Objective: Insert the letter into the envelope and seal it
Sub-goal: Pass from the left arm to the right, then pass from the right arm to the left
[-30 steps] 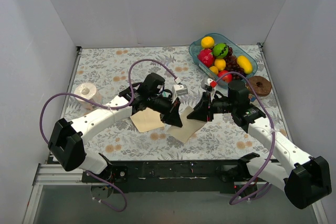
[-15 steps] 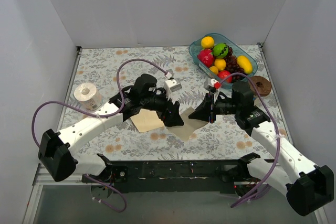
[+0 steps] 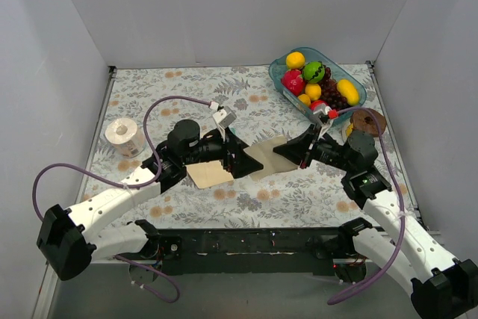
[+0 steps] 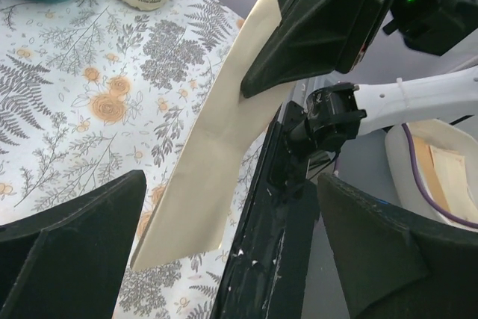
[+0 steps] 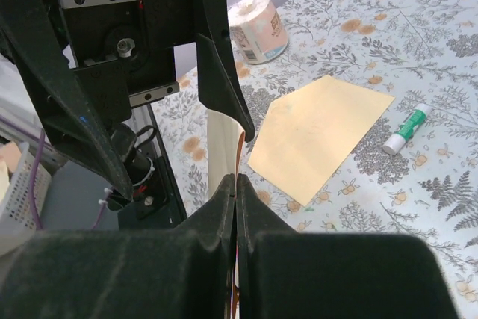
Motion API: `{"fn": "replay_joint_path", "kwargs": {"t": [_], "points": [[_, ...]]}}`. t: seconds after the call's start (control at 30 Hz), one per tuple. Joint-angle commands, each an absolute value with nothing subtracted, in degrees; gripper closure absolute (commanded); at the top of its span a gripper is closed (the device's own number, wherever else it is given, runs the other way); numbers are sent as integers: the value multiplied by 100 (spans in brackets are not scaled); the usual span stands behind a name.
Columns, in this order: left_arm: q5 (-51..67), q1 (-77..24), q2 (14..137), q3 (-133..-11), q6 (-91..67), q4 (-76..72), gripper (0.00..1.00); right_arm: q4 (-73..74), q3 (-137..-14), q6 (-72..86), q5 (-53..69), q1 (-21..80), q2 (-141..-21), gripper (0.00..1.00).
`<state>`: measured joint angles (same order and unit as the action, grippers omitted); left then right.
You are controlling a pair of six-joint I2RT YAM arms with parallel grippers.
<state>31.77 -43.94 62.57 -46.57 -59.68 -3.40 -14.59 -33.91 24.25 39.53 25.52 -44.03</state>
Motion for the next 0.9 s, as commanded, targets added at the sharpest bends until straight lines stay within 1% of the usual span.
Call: {"fn": "replay_joint_path", "kwargs": {"t": [0.0, 0.17, 0.27, 0.3, 0.37, 0.4, 0.47, 0.53, 0.6, 0.73, 0.77, 0.83, 0.87], "points": [[3261, -4368, 6275, -4518, -6512, -1326, 2, -2889, -3085, 3664, 3604, 2540, -4298, 99], [3243, -4368, 6267, -4403, -6662, -1687, 2, -3559, -2717, 4236, 3341, 2531, -4114, 99], [3225, -4368, 6240, -4281, -6802, -1897, 5, -4016, -2523, 4552, 3050, 2540, -3929, 99], [3243, -4368, 6240, -4245, -6864, -1977, 10, -4043, -2488, 4631, 2937, 2531, -3911, 99], [3296, -4368, 6223, -4149, -7074, -2266, 16, -4104, -2470, 4693, 2892, 2540, -3876, 99], [3322, -4368, 6231, -4070, -7145, -2372, 23, -4113, -2435, 4719, 2805, 2540, -3859, 99], [3480, -4368, 6266, -3991, -7330, -2670, 33, -4166, -2382, 4790, 2716, 2540, -3771, 99], [3629, -4368, 6301, -3920, -7452, -2812, 40, -4201, -2303, 4869, 2514, 2540, -3674, 99], [3674, -4368, 6337, -3894, -7514, -2953, 43, -4219, -2285, 4904, 2452, 2540, -3656, 99], [3753, -4368, 6390, -3911, -7611, -3129, 60, -4333, -2259, 5018, 2496, 2540, -3709, 99], [3779, -4368, 6398, -3937, -7629, -3164, 70, -4359, -2259, 5045, 2496, 2540, -3709, 99], [3805, -4368, 6434, -3964, -7638, -3164, 79, -4377, -2259, 5028, 2540, 2540, -3700, 99], [3788, -4368, 6442, -3973, -7646, -3164, 89, -4360, -2294, 4993, 2557, 2540, -3691, 99]]}}
